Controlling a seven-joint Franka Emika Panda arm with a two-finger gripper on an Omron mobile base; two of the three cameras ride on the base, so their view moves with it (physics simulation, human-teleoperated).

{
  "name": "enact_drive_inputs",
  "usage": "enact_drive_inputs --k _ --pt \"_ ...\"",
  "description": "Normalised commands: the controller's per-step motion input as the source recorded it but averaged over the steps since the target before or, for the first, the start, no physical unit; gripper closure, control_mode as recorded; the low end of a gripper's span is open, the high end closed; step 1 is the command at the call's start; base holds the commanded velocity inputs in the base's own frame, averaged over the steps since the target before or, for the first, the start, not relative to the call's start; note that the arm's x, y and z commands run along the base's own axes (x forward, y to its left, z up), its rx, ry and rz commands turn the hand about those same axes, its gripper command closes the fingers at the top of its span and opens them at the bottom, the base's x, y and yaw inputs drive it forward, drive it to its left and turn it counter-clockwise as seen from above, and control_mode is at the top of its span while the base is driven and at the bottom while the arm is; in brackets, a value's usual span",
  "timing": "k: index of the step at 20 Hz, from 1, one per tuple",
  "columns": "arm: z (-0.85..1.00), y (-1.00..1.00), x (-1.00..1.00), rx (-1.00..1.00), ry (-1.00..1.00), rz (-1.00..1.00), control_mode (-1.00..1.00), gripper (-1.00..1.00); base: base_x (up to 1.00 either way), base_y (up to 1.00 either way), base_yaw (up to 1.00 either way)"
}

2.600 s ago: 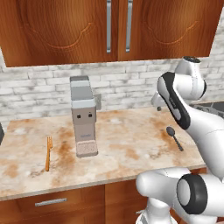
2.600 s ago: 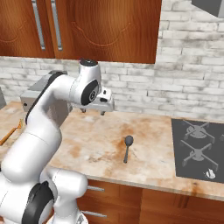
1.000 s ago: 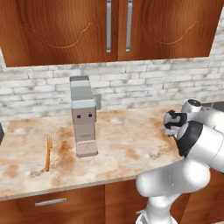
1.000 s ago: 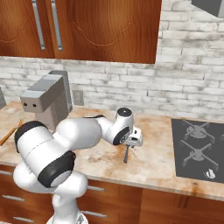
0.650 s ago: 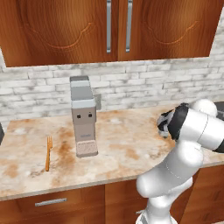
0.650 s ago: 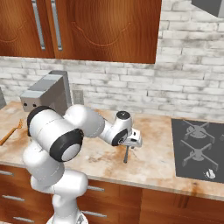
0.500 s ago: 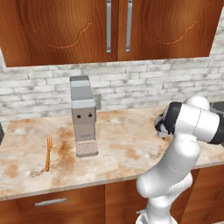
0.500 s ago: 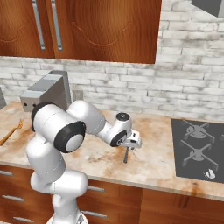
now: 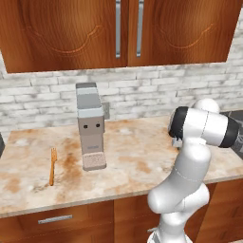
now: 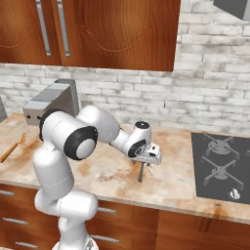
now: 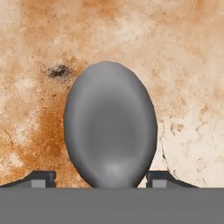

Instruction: Take the fork and place it on the left side of the plate. Then take the spoon and place it on the right side of the plate. Make sure they're directly next to the plate.

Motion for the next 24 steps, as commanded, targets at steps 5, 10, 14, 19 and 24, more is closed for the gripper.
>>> enact_drive_inputs --k 5,10,14,19,24 --pt "-0.59 0.17 0.00 -0.03 0.18 -0.12 -1.00 1.00 0.00 0.00 0.00" --pt "-0.61 0.46 -0.19 -0.01 0.21 -0.18 -1.00 1.00 0.00 0.00 0.00" --pt "-0.45 0.46 -0.28 0.00 0.17 -0.18 -1.00 1.00 0.00 0.00 0.00" --pt "0.08 0.17 -0.46 0.11 0.02 -0.23 -1.00 1.00 0.00 0.00 0.00" --pt "0.98 0.00 -0.75 0.24 -0.11 -0.22 -1.00 1.00 0.00 0.00 0.00"
